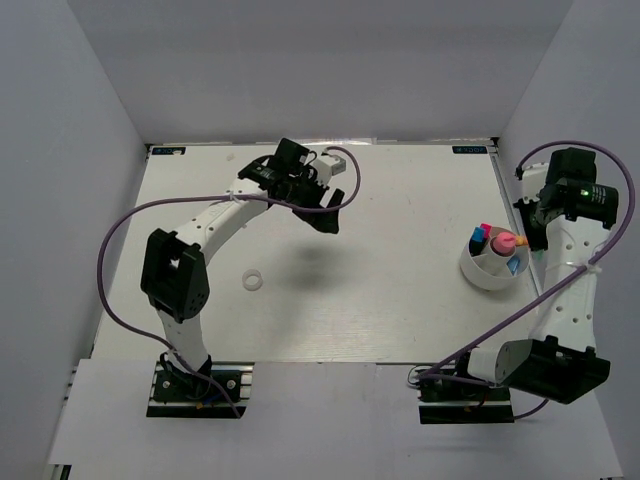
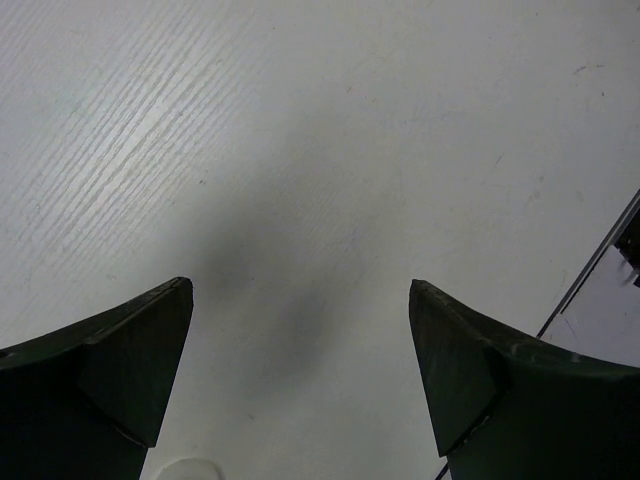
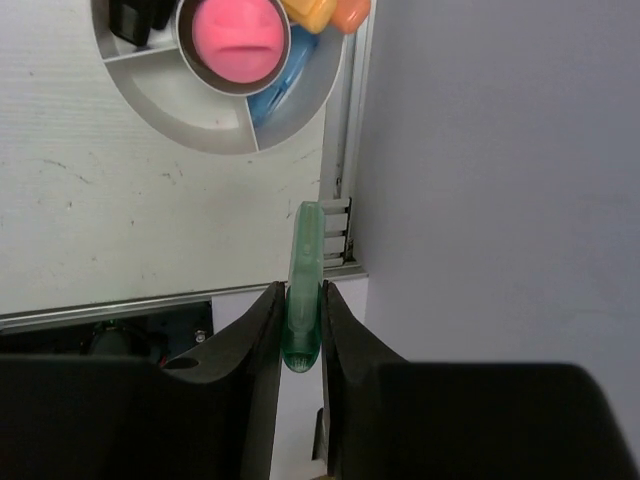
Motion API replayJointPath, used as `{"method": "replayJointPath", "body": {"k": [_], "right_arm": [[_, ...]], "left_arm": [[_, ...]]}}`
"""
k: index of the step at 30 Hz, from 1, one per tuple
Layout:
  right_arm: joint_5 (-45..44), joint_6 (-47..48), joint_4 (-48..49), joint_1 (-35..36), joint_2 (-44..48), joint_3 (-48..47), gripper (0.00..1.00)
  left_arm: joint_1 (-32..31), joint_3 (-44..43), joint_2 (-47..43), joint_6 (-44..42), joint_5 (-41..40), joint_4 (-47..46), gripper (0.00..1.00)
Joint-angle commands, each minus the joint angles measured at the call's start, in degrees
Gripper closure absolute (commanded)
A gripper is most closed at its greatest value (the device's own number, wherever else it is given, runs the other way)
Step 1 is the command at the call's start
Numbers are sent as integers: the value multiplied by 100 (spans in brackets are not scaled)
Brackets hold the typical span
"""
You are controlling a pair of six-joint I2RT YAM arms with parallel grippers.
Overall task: Sort the stationery into containers
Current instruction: Place the stationery in the storage box.
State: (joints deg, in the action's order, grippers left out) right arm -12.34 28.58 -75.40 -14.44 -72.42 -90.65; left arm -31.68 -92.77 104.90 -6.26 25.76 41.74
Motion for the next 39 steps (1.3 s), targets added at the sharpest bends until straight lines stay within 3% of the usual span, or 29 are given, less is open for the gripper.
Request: {"method": "replayJointPath", "body": {"k": [1, 4, 19, 39], "right_arm": [[-111, 34, 261, -147, -70, 292, 100], [-111, 148, 832, -314, -122, 803, 100], [1119, 429, 1642, -894, -430, 1032, 100], [1629, 368, 1967, -1167, -1309, 997, 100]], "left_arm": [[4, -478, 65, -156, 403, 308, 2], [4, -707, 153, -287, 430, 466, 2], [4, -1129, 259, -349, 368, 740, 2], [4, -1120, 215, -490, 140, 704, 2]]}}
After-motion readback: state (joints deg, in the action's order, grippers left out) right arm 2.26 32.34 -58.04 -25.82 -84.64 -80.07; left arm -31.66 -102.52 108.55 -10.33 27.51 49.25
